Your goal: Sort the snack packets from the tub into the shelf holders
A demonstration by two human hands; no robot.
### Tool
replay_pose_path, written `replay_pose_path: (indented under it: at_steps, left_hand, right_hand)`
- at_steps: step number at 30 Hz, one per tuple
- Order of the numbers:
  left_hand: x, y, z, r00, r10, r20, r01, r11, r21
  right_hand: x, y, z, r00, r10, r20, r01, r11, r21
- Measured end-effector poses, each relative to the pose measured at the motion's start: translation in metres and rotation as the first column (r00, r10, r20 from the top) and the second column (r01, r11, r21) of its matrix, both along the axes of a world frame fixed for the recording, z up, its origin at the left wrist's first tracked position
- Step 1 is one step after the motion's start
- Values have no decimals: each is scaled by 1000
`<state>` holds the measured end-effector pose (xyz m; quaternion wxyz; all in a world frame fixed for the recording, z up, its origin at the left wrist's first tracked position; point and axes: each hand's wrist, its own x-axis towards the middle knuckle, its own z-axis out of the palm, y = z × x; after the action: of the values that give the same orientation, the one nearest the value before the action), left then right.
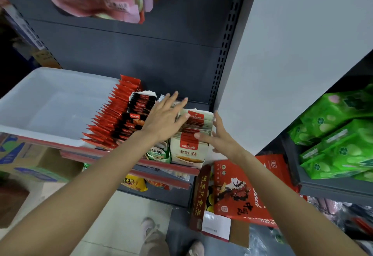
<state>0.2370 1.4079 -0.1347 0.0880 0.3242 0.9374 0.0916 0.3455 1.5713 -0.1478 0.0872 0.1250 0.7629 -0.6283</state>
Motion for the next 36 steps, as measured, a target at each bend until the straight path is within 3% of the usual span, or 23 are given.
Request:
replay_pose_path:
  at_steps: [3, 7, 15, 18, 20, 22, 29, 36]
  left_hand:
    - [-25, -10, -1, 998, 62, 8, -62, 996, -59]
    - [-49, -12, -1, 998, 50, 41, -42, 985, -168]
    - [-33, -28, 1, 1000, 21, -15, -23, 986, -167]
    - [-28, -33, 1, 998, -63, 3, 63, 995, -83]
    - [-20, -41, -2, 992, -128, -20, 127, 991, -43]
    - [-13, -51, -6, 983, -178, -44, 176, 983, -45]
    - [-14, -58, -17, 984, -177, 17, 177, 983, -49]
    - [-16, -50, -3, 994, -104, -12, 105, 993, 45]
  right_hand:
    - [-16, -8, 0, 997, -11, -75, 39, 923, 384]
    - [-44, -25, -3, 996, 88, -17, -46, 666, 744]
    - [-45, -46, -4, 995, 5, 101, -92, 470, 878]
    - [-36, -64, -5, 999, -20, 25, -17, 349, 937]
    - [-24, -80, -7, 991, -66, -115, 131, 348, 928]
    - [-16, -89, -11, 983, -97, -153, 179, 373, 910]
    - [-20, -91, -11, 994, -103, 41, 4, 404, 915]
    - [-22, -93, -5, 988, -135, 75, -3, 464, 886]
